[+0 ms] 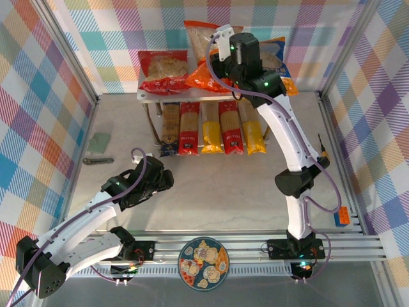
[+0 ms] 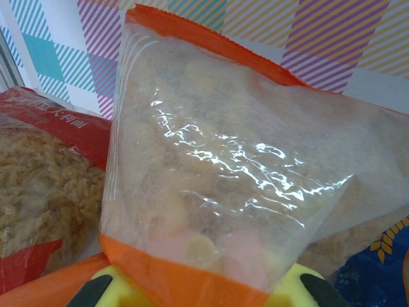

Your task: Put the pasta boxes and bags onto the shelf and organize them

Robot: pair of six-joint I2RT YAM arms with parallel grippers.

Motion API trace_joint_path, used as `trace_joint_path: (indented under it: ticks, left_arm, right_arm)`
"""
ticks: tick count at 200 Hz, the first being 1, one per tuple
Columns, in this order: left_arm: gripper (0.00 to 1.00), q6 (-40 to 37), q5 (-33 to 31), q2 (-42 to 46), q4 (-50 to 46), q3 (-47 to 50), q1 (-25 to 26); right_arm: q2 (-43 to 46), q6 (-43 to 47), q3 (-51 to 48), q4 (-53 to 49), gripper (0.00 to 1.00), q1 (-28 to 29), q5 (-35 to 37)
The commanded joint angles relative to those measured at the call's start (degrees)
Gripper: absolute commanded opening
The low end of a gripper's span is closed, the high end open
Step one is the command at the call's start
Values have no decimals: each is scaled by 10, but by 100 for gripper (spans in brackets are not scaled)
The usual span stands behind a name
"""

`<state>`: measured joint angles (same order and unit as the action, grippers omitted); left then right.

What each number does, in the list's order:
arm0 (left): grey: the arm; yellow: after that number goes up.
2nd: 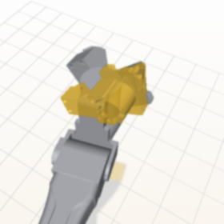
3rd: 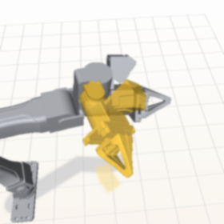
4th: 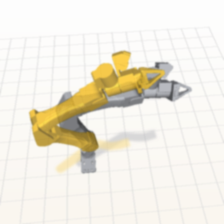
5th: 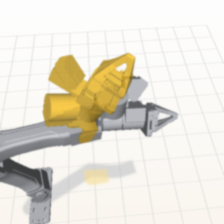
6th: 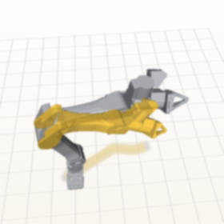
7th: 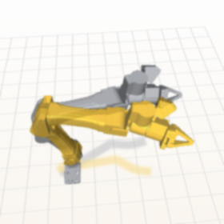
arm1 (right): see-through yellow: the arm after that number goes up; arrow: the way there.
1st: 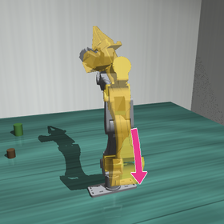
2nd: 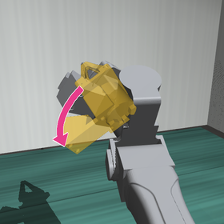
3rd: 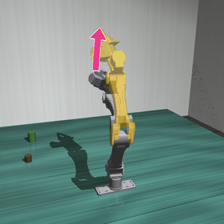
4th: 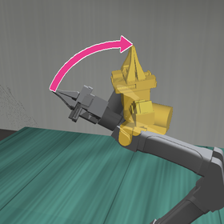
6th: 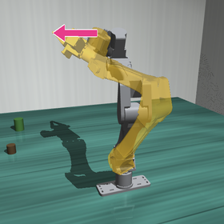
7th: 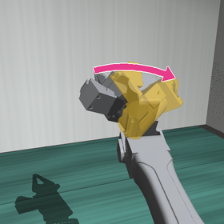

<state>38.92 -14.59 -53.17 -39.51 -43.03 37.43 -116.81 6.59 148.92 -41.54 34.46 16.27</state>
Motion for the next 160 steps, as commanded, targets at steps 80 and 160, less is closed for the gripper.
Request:
trace_joint_path:
  ticks: [80, 160]
  left_arm:
    - [74, -10, -7, 11, -15, -2, -10]
    - [74, -12, -7, 19, -20, 2, -13]
  right_arm:
    - [-18, -5, 17, 19, 16, -5, 33]
    - [-23, -38, 13, 1, 46, -5, 11]
